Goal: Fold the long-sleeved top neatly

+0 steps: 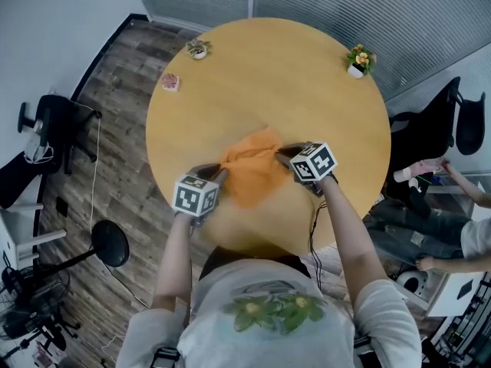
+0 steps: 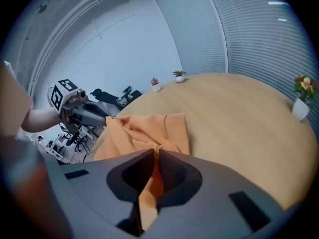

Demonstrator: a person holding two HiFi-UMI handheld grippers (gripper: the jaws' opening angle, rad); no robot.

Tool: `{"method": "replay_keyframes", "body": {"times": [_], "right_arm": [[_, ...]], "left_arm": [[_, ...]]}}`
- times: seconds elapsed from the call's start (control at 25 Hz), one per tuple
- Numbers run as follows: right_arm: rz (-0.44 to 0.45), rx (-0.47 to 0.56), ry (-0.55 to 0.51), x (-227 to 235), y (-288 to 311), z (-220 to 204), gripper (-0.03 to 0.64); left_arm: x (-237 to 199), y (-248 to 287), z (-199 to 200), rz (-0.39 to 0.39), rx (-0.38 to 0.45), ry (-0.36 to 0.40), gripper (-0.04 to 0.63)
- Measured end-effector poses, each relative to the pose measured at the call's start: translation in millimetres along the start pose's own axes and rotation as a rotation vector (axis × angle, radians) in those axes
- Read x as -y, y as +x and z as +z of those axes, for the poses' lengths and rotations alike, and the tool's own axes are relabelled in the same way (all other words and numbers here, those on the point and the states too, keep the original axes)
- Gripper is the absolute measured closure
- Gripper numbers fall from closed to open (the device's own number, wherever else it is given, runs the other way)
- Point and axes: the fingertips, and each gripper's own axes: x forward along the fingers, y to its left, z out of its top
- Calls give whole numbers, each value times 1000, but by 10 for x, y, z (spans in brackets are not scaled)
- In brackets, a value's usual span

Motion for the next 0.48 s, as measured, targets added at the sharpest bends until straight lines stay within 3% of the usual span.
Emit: {"method": "replay_keyframes", "body": {"times": [0.24, 0.36, 0.48], "right_arm": [[-98, 189, -54, -63, -267, 517, 578], [-143, 197, -54, 30, -82, 617, 578], [-159, 167, -32, 115, 208, 676, 578]], "left_arm": [[-162, -81, 49, -86, 18, -167, 554], [-321, -13, 14, -85, -11, -256, 554], [-499, 128, -110, -28, -79, -277, 554]]}}
